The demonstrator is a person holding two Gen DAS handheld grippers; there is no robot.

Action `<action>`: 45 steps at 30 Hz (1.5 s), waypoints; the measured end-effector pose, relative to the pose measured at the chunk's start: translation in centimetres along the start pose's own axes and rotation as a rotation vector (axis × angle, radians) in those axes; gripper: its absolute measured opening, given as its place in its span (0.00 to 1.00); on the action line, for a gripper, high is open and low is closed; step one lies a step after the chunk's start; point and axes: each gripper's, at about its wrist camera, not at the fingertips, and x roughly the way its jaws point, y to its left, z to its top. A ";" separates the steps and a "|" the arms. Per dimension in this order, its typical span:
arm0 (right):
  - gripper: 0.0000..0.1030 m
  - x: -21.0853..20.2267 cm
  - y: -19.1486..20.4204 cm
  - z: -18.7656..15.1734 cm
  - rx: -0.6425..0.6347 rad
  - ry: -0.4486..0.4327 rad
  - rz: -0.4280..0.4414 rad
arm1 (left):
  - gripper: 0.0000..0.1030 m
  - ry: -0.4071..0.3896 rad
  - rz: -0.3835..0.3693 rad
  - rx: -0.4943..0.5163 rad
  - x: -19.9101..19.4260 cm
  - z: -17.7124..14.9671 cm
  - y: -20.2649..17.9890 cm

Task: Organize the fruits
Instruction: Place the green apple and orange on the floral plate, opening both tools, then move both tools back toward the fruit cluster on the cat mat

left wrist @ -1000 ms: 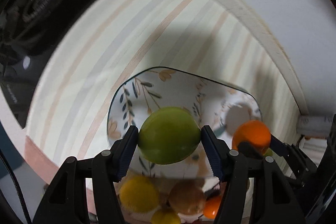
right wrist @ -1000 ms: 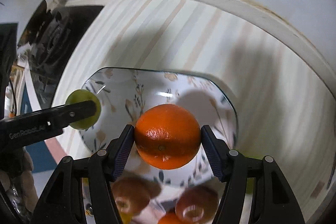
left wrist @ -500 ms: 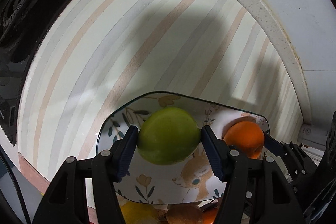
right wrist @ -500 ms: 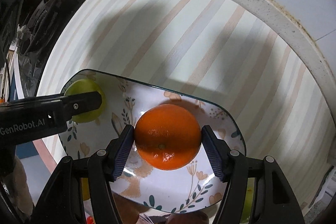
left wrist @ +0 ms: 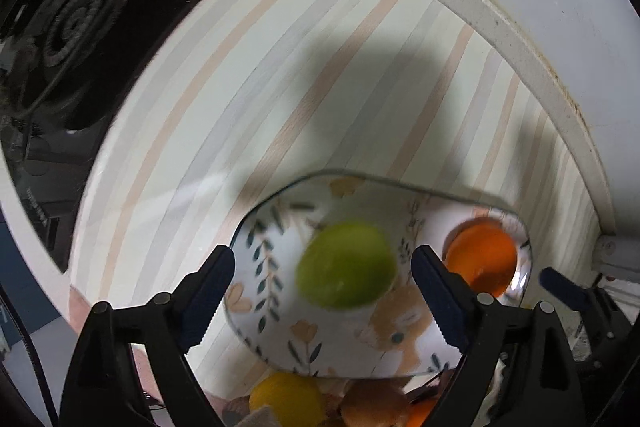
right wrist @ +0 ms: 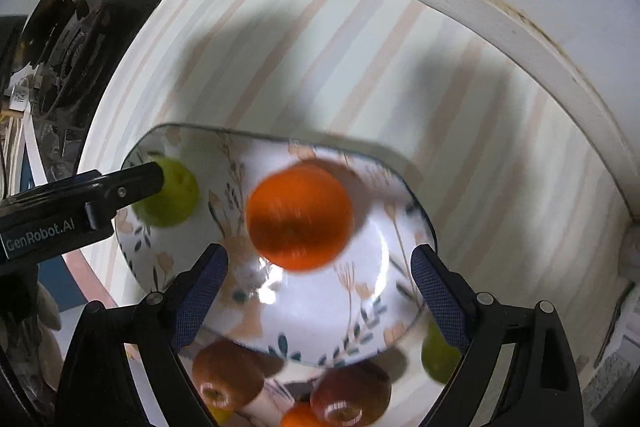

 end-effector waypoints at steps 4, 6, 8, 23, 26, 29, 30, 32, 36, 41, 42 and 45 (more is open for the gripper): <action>0.92 -1.2 -0.6 -2.7 0.004 -0.004 -0.004 | 0.88 -0.041 0.055 0.018 -1.7 -2.6 -0.1; 0.92 -1.9 -0.7 -3.9 0.001 -0.016 -0.003 | 0.88 -0.066 0.074 0.029 -2.7 -4.1 0.1; 0.92 -3.1 -1.1 -5.1 -0.002 -0.031 -0.001 | 0.88 -0.092 0.088 0.038 -3.9 -5.7 0.3; 0.92 -10.6 0.7 -13.8 -0.040 -0.188 0.001 | 0.88 -0.275 0.125 0.071 -11.6 -14.5 -0.7; 0.92 -12.3 0.8 -15.7 -0.047 -0.228 -0.006 | 0.88 -0.305 0.106 0.078 -13.0 -16.2 -1.0; 0.92 -13.8 0.7 -17.3 -0.048 -0.258 0.001 | 0.88 -0.339 0.114 0.089 -14.3 -18.0 -1.5; 0.92 -14.4 0.7 -17.9 -0.052 -0.267 -0.001 | 0.88 -0.349 0.113 0.092 -14.6 -18.5 -1.6; 0.92 -15.5 0.7 -18.9 -0.058 -0.290 -0.005 | 0.88 -0.368 0.114 0.104 -15.5 -19.7 -2.0; 0.92 -17.6 0.6 -20.9 -0.067 -0.319 0.007 | 0.88 -0.394 0.102 0.120 -16.8 -21.6 -2.6; 0.92 -20.2 0.1 -23.3 -0.057 -0.364 0.031 | 0.88 -0.418 0.072 0.129 -18.6 -23.7 -3.3; 0.92 -20.5 0.0 -23.6 -0.053 -0.372 0.036 | 0.88 -0.425 0.066 0.128 -19.0 -24.0 -3.4; 0.92 -20.9 -0.6 -24.3 -0.033 -0.374 0.067 | 0.88 -0.439 0.050 0.118 -19.7 -24.6 -3.5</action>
